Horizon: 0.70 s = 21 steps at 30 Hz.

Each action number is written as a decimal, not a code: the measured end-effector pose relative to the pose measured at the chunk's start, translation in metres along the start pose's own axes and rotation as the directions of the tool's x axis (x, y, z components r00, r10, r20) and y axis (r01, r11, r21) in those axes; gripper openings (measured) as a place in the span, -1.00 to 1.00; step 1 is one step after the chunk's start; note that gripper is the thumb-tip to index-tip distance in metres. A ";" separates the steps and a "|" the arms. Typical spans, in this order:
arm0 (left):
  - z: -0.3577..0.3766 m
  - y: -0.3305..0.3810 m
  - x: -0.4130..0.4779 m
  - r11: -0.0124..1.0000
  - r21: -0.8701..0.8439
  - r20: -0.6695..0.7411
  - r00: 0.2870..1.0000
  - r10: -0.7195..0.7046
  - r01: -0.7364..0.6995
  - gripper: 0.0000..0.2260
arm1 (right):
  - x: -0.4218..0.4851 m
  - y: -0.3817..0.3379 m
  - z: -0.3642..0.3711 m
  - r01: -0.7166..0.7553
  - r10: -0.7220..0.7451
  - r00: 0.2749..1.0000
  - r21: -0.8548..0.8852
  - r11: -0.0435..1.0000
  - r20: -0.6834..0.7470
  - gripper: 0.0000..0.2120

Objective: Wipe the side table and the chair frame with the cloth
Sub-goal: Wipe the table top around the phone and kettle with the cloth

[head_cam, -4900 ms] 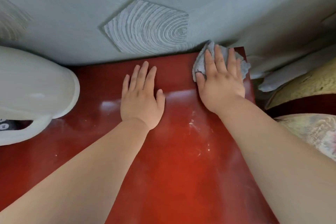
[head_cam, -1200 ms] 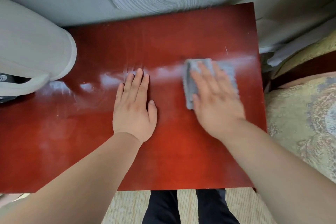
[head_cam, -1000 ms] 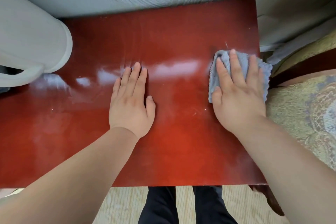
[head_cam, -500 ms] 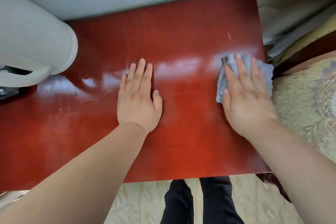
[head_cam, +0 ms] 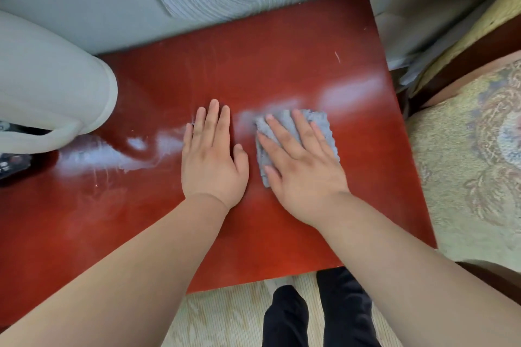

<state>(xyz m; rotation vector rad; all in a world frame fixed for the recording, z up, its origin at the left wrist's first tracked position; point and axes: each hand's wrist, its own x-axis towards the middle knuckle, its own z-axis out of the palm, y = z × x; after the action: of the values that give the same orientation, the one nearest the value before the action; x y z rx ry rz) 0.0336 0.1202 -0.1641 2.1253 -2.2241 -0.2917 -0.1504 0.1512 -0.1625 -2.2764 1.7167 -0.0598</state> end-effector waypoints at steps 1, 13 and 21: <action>0.000 0.000 0.000 1.000 0.001 0.000 1.000 -0.002 0.002 -0.35 | -0.005 0.017 -0.004 -0.060 0.059 0.998 -0.013 0.998 -0.015 -0.44; 0.000 0.000 0.000 1.000 -0.024 -0.019 1.000 -0.017 0.016 -0.35 | -0.007 -0.002 -0.003 -0.291 0.291 0.957 -0.016 0.956 -0.016 -0.34; 0.000 0.002 -0.004 0.997 -0.070 -0.037 0.999 -0.021 0.019 -0.38 | -0.037 0.001 0.004 -0.015 0.016 1.000 -0.039 0.999 0.012 -0.39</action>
<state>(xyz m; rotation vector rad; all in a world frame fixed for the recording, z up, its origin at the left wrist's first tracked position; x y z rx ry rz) 0.0318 0.1239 -0.1632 2.1011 -2.1407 -0.3221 -0.1617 0.1871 -0.1613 -2.2856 1.7441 -0.0100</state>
